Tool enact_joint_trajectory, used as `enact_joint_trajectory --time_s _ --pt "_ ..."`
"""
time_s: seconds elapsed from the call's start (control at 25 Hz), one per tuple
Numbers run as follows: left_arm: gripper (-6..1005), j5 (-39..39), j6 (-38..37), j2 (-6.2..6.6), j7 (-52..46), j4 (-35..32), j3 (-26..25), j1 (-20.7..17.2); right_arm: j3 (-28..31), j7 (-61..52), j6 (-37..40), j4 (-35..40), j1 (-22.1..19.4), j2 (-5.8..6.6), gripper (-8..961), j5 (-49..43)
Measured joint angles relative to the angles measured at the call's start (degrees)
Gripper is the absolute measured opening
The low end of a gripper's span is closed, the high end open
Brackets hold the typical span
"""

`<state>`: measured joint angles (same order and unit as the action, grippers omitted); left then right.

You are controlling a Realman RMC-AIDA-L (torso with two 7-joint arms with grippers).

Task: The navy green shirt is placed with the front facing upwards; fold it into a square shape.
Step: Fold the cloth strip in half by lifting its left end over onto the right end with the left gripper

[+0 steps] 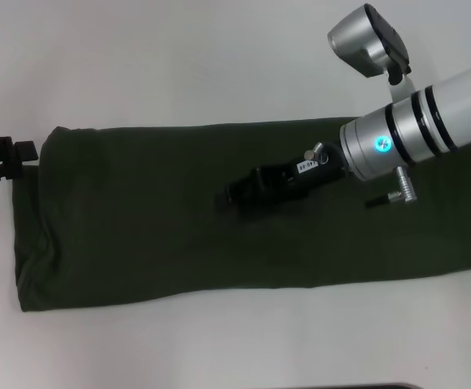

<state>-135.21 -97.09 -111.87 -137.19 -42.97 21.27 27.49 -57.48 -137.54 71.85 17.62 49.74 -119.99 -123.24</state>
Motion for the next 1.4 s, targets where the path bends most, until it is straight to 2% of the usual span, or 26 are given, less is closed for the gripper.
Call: enact_joint_trajectory --time_s 0.2,0.44,0.56,1.04,1.16,1.4 --pt "489 0.1 0.0 0.00 0.0 0.0 0.0 0.1 0.3 -1.4 2.0 3.6 -0.5 0.28 526 0.2" --pt "488 0.2 0.1 0.00 0.0 0.0 -0.2 0.1 0.8 -2.6 13.2 7.6 -1.6 0.57 526 0.4" --pt "488 0.2 0.4 0.06 0.0 0.0 -0.6 0.1 0.1 -2.7 15.0 6.9 -1.7 0.37 526 0.0" --pt "488 0.2 1.0 0.03 0.0 0.2 -0.9 0.3 -2.4 -1.1 5.8 0.7 -0.7 -0.61 527 2.5" --pt "488 0.2 1.0 0.01 0.0 0.2 -0.9 0.3 -4.5 -0.3 3.3 -2.4 1.0 -0.86 527 3.4" --pt "488 0.2 0.2 0.00 0.1 0.2 -0.8 0.7 -5.6 -0.8 3.9 -2.1 1.7 -0.39 527 3.8"
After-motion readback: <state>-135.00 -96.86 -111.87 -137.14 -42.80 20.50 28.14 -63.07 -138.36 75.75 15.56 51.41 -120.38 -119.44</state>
